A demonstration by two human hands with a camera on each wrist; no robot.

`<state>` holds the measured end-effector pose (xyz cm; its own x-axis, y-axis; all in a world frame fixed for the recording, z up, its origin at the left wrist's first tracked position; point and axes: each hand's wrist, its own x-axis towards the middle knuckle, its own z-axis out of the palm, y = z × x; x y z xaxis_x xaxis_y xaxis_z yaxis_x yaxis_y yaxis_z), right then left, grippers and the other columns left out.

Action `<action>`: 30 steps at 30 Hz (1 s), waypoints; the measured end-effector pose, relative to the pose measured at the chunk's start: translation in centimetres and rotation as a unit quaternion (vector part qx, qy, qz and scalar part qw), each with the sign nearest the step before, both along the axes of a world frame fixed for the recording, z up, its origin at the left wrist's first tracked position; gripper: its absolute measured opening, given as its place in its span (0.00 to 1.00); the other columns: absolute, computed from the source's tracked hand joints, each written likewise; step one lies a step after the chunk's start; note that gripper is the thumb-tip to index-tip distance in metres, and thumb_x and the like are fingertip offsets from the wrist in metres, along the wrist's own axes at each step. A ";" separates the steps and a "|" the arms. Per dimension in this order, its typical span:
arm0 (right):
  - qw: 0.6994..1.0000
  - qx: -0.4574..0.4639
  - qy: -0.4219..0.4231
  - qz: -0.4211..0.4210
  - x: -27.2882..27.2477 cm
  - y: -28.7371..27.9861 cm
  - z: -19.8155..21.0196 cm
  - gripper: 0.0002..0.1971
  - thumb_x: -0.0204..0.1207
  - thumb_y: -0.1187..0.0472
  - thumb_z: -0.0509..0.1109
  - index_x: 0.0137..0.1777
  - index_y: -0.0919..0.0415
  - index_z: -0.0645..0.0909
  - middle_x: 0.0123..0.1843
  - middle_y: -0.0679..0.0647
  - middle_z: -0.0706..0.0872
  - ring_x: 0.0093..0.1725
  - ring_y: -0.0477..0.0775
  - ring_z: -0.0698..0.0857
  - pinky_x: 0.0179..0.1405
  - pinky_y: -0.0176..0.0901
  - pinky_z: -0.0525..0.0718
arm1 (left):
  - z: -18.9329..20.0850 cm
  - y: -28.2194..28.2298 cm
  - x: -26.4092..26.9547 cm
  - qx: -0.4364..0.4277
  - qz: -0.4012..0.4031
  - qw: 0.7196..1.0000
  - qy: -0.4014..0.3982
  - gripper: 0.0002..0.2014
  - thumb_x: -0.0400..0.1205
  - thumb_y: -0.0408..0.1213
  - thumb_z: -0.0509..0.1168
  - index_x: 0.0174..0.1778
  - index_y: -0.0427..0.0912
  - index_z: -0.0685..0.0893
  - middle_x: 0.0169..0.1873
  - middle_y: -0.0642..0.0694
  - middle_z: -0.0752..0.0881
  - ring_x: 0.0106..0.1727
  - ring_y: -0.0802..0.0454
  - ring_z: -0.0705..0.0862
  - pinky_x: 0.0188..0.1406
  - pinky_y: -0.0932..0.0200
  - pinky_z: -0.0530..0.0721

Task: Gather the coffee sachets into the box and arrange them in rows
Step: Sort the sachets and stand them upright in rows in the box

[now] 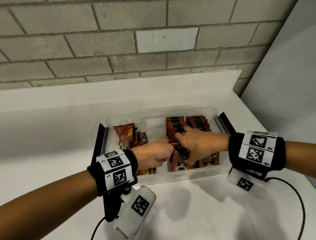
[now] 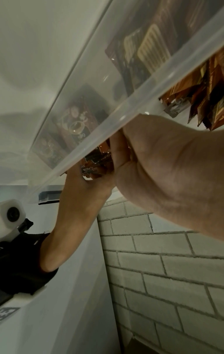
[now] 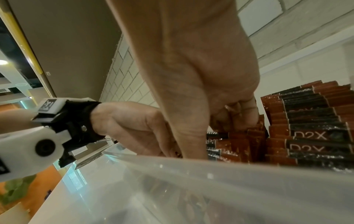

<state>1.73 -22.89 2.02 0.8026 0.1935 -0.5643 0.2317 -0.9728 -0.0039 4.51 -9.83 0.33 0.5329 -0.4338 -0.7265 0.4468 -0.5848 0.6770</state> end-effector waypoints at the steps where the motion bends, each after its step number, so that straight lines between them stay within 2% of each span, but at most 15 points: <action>1: 1.000 0.012 0.000 -0.013 0.0 -0.1 0.0 0.38 0.71 0.54 0.76 0.74 0.66 0.60 0.64 0.62 0.76 0.75 0.61 0.60 0.57 0.47 0.73 | 0.1 0.0 0.0 -0.002 0.006 1.000 -0.001 0.23 0.75 0.13 0.46 0.43 0.49 0.71 0.35 0.48 0.74 0.39 0.55 0.74 0.41 0.61 0.71; 3: 0.999 0.033 0.000 -0.030 0.0 -0.2 0.0 0.42 0.70 0.54 0.77 0.76 0.65 0.56 0.68 0.62 0.74 0.76 0.60 0.60 0.53 0.45 0.74 | 0.1 0.2 -0.1 -0.005 0.011 1.000 -0.002 0.23 0.76 0.12 0.45 0.35 0.47 0.70 0.30 0.49 0.75 0.33 0.58 0.74 0.37 0.64 0.70; 6: 0.996 0.074 -0.001 -0.048 0.1 -0.7 0.4 0.48 0.66 0.50 0.80 0.79 0.62 0.54 0.72 0.57 0.68 0.70 0.55 0.68 0.60 0.43 0.76 | 0.3 0.4 -0.5 -0.019 -0.007 1.000 -0.014 0.22 0.78 0.11 0.45 0.31 0.41 0.71 0.12 0.53 0.76 0.14 0.64 0.75 0.15 0.72 0.68; 9: 0.990 0.115 0.013 -0.086 0.4 -1.7 1.5 0.47 0.66 0.51 0.80 0.79 0.60 0.57 0.71 0.55 0.73 0.62 0.52 0.77 0.59 0.41 0.82 | 0.3 0.6 -0.9 -0.037 -0.016 0.999 0.003 0.22 0.77 0.10 0.43 0.29 0.41 0.69 0.07 0.54 0.73 0.15 0.62 0.74 0.18 0.72 0.68; 11: 0.985 0.133 0.013 -0.113 0.6 -2.6 2.0 0.37 0.72 0.55 0.76 0.77 0.60 0.62 0.68 0.54 0.78 0.59 0.51 0.82 0.57 0.41 0.84 | 0.0 0.5 -0.8 -0.043 -0.011 0.999 0.028 0.22 0.77 0.11 0.43 0.31 0.40 0.71 0.12 0.53 0.77 0.19 0.61 0.78 0.19 0.72 0.72; 12: 0.983 0.137 0.008 -0.125 0.5 -2.9 2.0 0.32 0.75 0.57 0.74 0.76 0.60 0.65 0.66 0.53 0.81 0.57 0.51 0.83 0.56 0.40 0.84 | -0.2 0.5 -0.8 -0.045 -0.005 0.998 0.049 0.22 0.77 0.11 0.44 0.33 0.40 0.74 0.19 0.50 0.81 0.23 0.60 0.81 0.21 0.72 0.77; 15: 0.978 0.144 0.020 -0.151 0.3 -3.0 1.8 0.25 0.77 0.61 0.71 0.73 0.60 0.70 0.62 0.51 0.85 0.57 0.49 0.84 0.56 0.38 0.82 | -0.4 0.2 -0.8 -0.069 0.017 0.994 0.081 0.24 0.75 0.09 0.44 0.41 0.39 0.79 0.45 0.40 0.85 0.41 0.52 0.84 0.41 0.62 0.86; 17: 0.972 0.161 0.034 -0.168 0.0 -3.0 1.6 0.24 0.77 0.62 0.71 0.73 0.60 0.72 0.61 0.51 0.86 0.57 0.47 0.84 0.56 0.36 0.82 | -0.7 0.0 -0.8 -0.070 0.019 0.994 0.079 0.26 0.73 0.08 0.43 0.45 0.38 0.79 0.55 0.34 0.83 0.52 0.44 0.85 0.50 0.54 0.86; 20: 0.966 0.175 0.019 -0.190 0.2 -3.2 2.0 0.24 0.77 0.63 0.70 0.73 0.61 0.72 0.62 0.52 0.86 0.58 0.46 0.84 0.53 0.31 0.79 | -1.2 0.1 -0.5 -0.051 0.022 0.996 0.071 0.23 0.73 0.08 0.42 0.42 0.38 0.75 0.55 0.34 0.79 0.59 0.41 0.81 0.55 0.52 0.82; 22: 0.966 0.170 0.001 -0.195 0.3 -3.3 2.0 0.22 0.79 0.65 0.67 0.74 0.62 0.71 0.66 0.54 0.83 0.63 0.50 0.82 0.60 0.38 0.80 | -1.3 0.1 -0.3 -0.050 0.025 0.996 0.075 0.23 0.73 0.08 0.43 0.41 0.38 0.75 0.56 0.34 0.81 0.61 0.40 0.82 0.55 0.52 0.82; 23: 0.967 0.165 0.001 -0.195 0.3 -3.2 1.9 0.22 0.80 0.66 0.64 0.74 0.62 0.70 0.69 0.55 0.80 0.65 0.51 0.81 0.63 0.41 0.80 | -1.4 0.2 -0.3 -0.054 0.023 0.995 0.075 0.23 0.73 0.08 0.44 0.46 0.35 0.77 0.56 0.34 0.83 0.60 0.40 0.84 0.56 0.51 0.83; 25: 0.967 0.163 0.018 -0.193 0.2 -2.8 1.8 0.22 0.81 0.68 0.61 0.75 0.62 0.70 0.70 0.55 0.79 0.66 0.52 0.80 0.65 0.43 0.80 | -1.4 0.2 -0.4 -0.055 0.010 0.996 0.076 0.28 0.73 0.08 0.44 0.61 0.30 0.79 0.45 0.37 0.85 0.46 0.45 0.87 0.51 0.53 0.86; 26: 0.966 0.167 0.025 -0.195 0.2 -2.7 1.9 0.22 0.81 0.68 0.60 0.75 0.62 0.70 0.69 0.55 0.79 0.65 0.52 0.80 0.66 0.44 0.80 | -1.3 0.2 -0.4 -0.051 0.004 0.996 0.073 0.29 0.73 0.09 0.44 0.63 0.30 0.79 0.40 0.39 0.84 0.40 0.48 0.86 0.48 0.54 0.86; 27: 0.965 0.170 0.024 -0.200 0.2 -2.6 2.0 0.21 0.81 0.68 0.60 0.74 0.62 0.71 0.68 0.55 0.80 0.65 0.52 0.80 0.66 0.45 0.80 | -1.2 0.2 -0.4 -0.050 0.000 0.996 0.068 0.28 0.73 0.09 0.44 0.61 0.29 0.79 0.39 0.40 0.83 0.38 0.50 0.85 0.49 0.53 0.86; 30: 0.960 0.170 0.001 -0.224 0.5 -2.7 2.4 0.20 0.80 0.69 0.59 0.72 0.66 0.72 0.68 0.57 0.80 0.66 0.56 0.79 0.66 0.46 0.80 | -1.1 0.1 -0.3 -0.041 0.012 0.997 0.057 0.22 0.74 0.10 0.45 0.42 0.37 0.78 0.52 0.35 0.83 0.54 0.43 0.84 0.59 0.50 0.82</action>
